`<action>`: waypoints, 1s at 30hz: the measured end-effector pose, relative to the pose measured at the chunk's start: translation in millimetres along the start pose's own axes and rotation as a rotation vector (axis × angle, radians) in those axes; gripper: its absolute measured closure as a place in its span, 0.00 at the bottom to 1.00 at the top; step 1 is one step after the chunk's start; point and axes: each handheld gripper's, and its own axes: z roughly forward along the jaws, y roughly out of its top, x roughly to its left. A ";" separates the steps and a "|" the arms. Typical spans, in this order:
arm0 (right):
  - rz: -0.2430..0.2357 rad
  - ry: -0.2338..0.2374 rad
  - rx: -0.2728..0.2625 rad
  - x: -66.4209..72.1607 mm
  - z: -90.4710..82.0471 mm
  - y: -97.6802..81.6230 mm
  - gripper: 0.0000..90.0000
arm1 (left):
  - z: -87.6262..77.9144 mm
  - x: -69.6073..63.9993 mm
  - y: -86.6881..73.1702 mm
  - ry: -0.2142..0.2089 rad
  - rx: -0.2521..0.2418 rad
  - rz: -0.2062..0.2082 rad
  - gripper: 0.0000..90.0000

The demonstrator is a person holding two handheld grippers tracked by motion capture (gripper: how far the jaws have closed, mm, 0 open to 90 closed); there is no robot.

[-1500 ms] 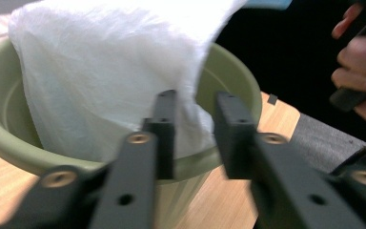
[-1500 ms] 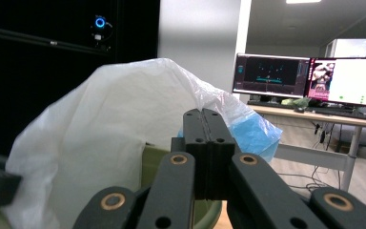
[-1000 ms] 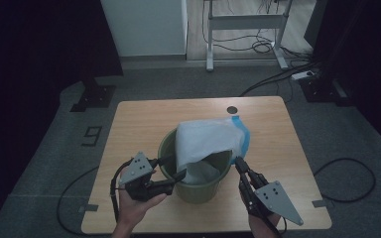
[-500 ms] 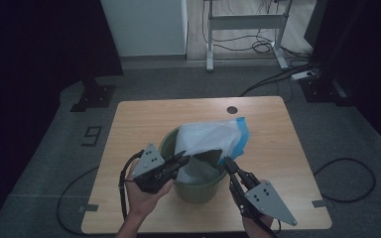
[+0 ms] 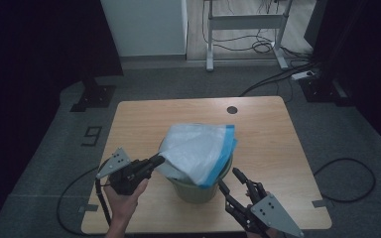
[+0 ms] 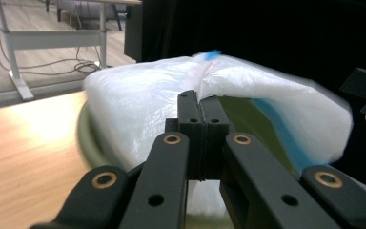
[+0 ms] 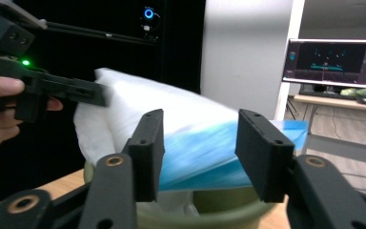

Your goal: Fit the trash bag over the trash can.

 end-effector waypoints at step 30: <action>0.006 0.086 0.179 9.8 22.1 -35.2 0.49 | -14.1 19.4 -31.0 0.043 0.032 -0.029 0.63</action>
